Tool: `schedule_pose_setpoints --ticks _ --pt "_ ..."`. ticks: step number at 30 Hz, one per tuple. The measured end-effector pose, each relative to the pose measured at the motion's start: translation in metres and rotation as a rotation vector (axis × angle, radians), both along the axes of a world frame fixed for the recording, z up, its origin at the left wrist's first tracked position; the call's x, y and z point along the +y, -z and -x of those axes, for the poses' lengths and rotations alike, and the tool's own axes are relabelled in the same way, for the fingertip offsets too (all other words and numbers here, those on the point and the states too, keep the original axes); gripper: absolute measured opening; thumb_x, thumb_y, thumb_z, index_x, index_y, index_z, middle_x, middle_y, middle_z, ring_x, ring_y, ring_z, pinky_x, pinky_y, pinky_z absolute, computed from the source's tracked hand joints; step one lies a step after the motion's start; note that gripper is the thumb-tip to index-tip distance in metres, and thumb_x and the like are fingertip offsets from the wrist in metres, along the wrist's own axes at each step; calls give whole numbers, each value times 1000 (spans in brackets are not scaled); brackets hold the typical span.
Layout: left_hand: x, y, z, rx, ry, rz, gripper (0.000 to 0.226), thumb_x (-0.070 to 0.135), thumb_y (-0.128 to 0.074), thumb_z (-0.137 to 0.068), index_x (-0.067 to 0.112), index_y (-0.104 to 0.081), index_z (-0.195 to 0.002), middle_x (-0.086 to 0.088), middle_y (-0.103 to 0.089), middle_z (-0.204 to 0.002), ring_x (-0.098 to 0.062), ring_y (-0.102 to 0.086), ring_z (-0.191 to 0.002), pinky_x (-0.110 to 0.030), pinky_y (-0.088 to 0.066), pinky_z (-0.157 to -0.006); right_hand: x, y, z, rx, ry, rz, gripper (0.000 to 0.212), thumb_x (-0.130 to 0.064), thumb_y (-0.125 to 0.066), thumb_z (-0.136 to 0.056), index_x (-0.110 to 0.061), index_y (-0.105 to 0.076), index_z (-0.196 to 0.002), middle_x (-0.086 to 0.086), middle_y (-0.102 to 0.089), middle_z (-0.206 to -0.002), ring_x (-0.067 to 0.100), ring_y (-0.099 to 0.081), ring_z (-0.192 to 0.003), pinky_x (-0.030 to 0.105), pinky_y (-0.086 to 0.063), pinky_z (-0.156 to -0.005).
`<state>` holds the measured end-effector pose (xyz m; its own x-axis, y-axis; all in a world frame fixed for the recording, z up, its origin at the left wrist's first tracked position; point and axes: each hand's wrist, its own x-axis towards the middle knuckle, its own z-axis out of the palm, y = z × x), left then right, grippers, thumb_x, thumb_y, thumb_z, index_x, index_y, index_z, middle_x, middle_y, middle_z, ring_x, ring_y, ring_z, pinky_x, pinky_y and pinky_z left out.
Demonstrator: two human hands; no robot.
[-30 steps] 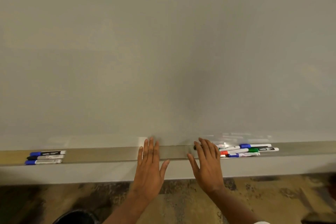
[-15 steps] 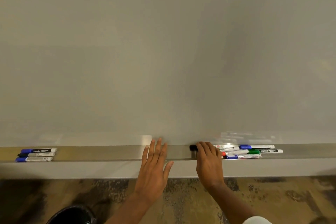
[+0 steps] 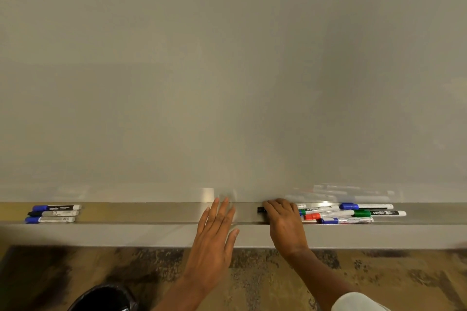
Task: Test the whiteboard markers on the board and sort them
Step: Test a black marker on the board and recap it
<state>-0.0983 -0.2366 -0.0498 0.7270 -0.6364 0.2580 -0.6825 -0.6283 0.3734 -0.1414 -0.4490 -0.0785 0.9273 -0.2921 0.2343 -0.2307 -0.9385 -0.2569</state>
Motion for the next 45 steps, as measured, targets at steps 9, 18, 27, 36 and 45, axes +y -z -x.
schedule_pose_setpoints --ticks 9,18,27,36,45 --pt "6 -40 -6 125 -138 314 44 21 -55 -105 34 -48 -146 21 -49 -143 11 -36 -136 -23 -37 -113 47 -49 -22 -352 -87 -289 33 -6 -71 -87 -16 -67 -118 1 -67 -115 18 -59 -109 37 -51 -97" --pt "5 -153 -28 693 -226 898 32 22 -62 -100 22 -66 -132 10 -72 -124 -7 -65 -120 -27 -50 -105 105 -169 -31 -539 -126 -930 28 -9 -63 -94 -29 -66 -114 -16 -67 -106 12 -63 -103 21 -52 -86" --pt "35 -263 -36 887 -19 1008 28 23 -51 -105 11 -72 -121 -7 -75 -118 -25 -69 -115 -34 -53 -102 137 -287 -24 -441 -127 -1294 22 -13 -69 -90 -27 -71 -108 -4 -74 -100 16 -70 -96 34 -56 -88" --pt "59 -348 -37 1060 214 1060 33 31 -49 -105 5 -62 -121 -21 -68 -128 -36 -52 -82 -33 -53 -60 155 -376 -6 -179 -291 -1642 44 -42 -51 -99 -3 -70 -94 14 -60 -77 15 -49 -58 23 -35 -48" --pt "67 -396 -27 1062 290 1130 33 24 -50 -103 -2 -62 -118 -27 -70 -118 -36 -66 -119 -40 -54 -100 173 -422 1 -271 -199 -1658 39 -40 -57 -95 -5 -66 -80 7 -50 -58 9 -33 -39 17 -23 -35"
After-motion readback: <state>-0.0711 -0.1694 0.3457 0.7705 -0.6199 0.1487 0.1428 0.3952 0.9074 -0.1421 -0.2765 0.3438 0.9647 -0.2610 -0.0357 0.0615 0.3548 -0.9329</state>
